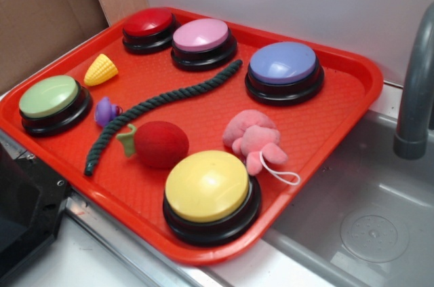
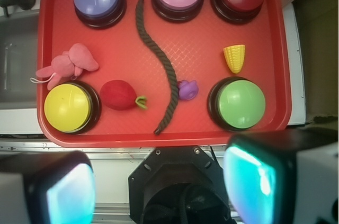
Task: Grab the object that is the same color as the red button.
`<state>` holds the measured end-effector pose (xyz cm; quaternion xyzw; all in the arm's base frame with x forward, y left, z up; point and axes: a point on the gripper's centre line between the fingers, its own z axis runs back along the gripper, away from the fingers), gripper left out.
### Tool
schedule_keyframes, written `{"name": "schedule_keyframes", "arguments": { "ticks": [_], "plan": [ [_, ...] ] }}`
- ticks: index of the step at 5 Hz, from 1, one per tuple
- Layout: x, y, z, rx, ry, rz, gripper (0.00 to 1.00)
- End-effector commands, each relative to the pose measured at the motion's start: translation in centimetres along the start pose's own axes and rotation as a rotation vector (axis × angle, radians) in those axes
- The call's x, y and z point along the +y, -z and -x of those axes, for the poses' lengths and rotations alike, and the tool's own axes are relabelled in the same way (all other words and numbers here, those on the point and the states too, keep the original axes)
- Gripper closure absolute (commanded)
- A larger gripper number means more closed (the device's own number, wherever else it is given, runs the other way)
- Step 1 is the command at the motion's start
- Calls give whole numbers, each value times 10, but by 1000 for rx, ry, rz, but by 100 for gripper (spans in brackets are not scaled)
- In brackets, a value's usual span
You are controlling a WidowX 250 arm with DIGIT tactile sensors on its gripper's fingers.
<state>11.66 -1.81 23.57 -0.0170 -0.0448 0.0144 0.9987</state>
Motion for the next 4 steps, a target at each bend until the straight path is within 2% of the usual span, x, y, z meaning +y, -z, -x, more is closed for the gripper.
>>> {"name": "schedule_keyframes", "arguments": {
  "ticks": [1, 3, 4],
  "plan": [
    [0, 0, 0, 0, 0, 0, 0],
    [-7, 16, -10, -9, 150, 5, 0],
    [-12, 26, -14, -46, 291, 28, 0]
  ]
}}
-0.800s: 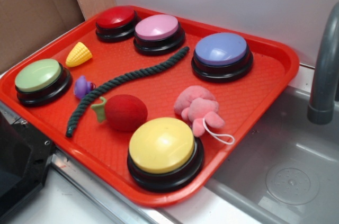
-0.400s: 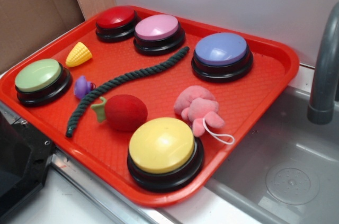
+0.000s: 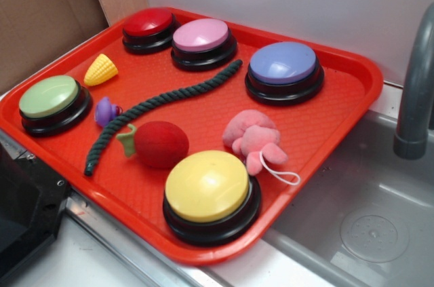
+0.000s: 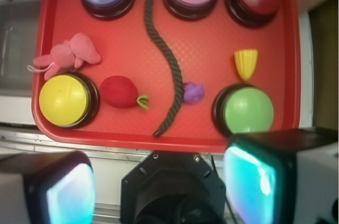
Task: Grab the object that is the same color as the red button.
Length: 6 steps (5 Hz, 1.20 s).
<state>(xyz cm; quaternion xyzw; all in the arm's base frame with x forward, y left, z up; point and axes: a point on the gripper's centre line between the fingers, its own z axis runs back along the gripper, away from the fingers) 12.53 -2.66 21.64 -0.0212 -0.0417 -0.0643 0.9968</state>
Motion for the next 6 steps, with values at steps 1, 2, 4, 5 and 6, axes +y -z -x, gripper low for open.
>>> {"name": "schedule_keyframes", "arguments": {
  "ticks": [1, 2, 4, 5, 6],
  "plan": [
    [-4, 25, -16, -85, 270, 13, 0],
    [-4, 59, -36, -150, 522, 29, 0],
    [-27, 114, -54, -197, 966, 8, 0],
    [-34, 137, -53, -197, 1111, 51, 0],
    [-40, 160, -49, -173, 1237, 141, 0]
  ]
}}
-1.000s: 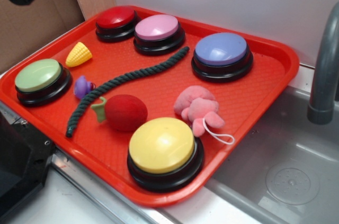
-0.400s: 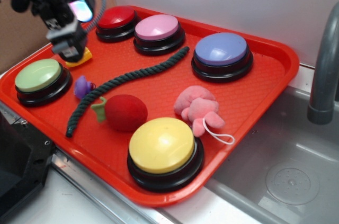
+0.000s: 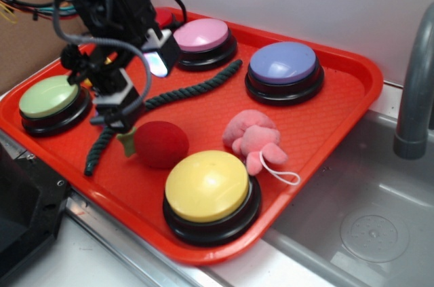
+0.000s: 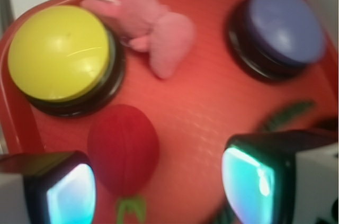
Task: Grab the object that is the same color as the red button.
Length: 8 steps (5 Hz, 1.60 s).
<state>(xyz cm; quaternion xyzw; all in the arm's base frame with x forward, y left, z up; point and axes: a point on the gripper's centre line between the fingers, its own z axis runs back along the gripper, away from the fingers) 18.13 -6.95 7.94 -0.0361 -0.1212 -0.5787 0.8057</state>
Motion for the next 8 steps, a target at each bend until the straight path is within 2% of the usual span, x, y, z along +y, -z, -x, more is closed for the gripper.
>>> {"name": "schedule_keyframes", "arguments": {
  "ticks": [1, 2, 3, 4, 5, 6, 7, 8],
  "plan": [
    [-10, 34, -2, -70, 168, 124, 0],
    [-11, 47, 0, -23, 189, 193, 0],
    [-12, 53, -1, 11, 195, 196, 0],
    [-11, 50, 1, 0, 172, 171, 100],
    [-9, 44, 2, 4, 163, 154, 100],
    [1, 24, 1, 62, 52, 154, 100],
    [15, 1, 5, 97, -200, 143, 100],
    [29, -28, 2, 226, -443, 85, 100]
  ]
}}
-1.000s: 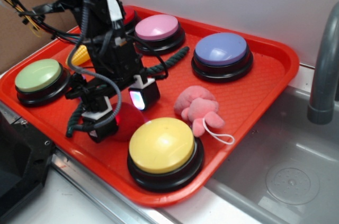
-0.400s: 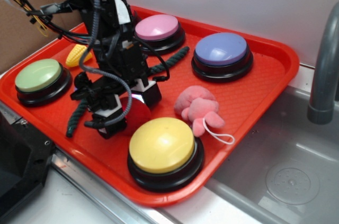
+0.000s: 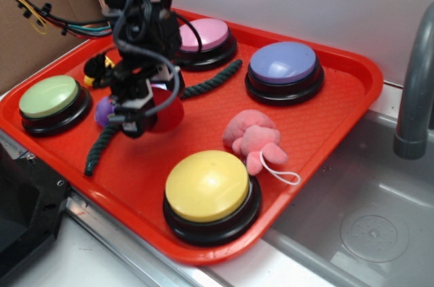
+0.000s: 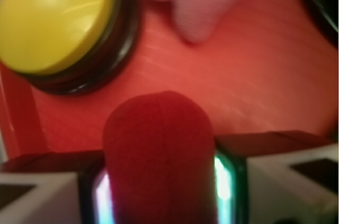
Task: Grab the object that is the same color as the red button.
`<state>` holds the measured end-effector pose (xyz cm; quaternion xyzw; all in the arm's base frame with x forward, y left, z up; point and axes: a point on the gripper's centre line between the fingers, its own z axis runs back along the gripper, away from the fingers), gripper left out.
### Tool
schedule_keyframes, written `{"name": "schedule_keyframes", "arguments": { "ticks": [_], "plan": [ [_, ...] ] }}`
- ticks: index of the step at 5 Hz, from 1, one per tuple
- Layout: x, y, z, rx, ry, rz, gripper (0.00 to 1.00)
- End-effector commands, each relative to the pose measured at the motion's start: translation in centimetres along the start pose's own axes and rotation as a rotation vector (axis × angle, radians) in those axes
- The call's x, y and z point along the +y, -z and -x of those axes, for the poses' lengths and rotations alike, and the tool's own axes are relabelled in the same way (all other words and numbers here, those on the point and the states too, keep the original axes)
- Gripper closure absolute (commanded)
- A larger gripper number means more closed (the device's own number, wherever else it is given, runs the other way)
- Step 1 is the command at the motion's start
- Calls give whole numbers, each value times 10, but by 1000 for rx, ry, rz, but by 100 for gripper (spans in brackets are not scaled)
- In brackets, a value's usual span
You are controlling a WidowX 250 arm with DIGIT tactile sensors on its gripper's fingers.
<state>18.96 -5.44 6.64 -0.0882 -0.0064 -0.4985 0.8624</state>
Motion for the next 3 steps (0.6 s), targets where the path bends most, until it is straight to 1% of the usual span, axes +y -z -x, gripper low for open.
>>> {"name": "schedule_keyframes", "arguments": {
  "ticks": [1, 2, 3],
  "plan": [
    [8, -85, -4, 46, -490, -126, 100],
    [7, -107, 4, -25, -733, -143, 100],
    [9, -106, 9, -41, -955, -77, 100]
  ]
}}
